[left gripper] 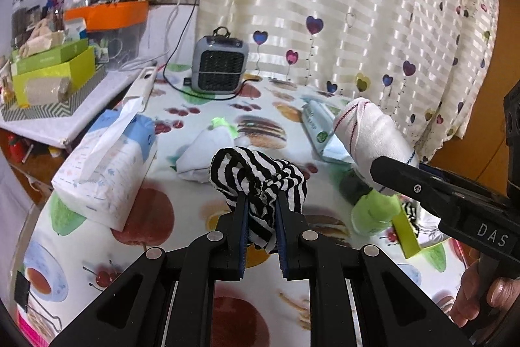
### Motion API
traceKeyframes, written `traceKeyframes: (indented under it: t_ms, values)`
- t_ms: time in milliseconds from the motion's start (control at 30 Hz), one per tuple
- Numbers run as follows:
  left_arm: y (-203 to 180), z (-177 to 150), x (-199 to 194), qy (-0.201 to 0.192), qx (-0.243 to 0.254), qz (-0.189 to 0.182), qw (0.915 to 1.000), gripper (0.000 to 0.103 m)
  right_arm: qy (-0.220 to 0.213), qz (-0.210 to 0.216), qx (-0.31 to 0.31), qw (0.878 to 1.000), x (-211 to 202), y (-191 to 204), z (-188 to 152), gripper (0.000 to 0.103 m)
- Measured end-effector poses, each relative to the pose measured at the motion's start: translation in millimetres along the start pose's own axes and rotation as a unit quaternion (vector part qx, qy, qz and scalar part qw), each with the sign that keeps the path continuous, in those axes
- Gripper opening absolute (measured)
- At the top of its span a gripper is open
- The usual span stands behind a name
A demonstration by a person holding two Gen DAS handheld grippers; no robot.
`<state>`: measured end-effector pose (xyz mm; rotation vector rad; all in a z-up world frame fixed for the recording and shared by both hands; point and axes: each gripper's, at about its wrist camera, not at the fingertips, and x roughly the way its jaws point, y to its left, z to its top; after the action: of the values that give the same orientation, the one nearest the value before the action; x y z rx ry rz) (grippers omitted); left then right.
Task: Organize soft objects
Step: 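Lift the striped cloth with the left gripper while the right gripper lifts the bandage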
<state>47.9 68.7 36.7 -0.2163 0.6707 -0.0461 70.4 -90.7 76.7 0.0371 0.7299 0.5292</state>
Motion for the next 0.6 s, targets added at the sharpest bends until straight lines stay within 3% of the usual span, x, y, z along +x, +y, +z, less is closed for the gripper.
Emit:
traceKeyframes:
  t_ms: [600]
  values:
    - [-32.8, 2.3, -7.1, -0.005, 0.024, -0.013, 0.9996, 0.014, -0.022, -0.008, 0.014, 1.000, -29.1, -17.3, -6.3, 0.042]
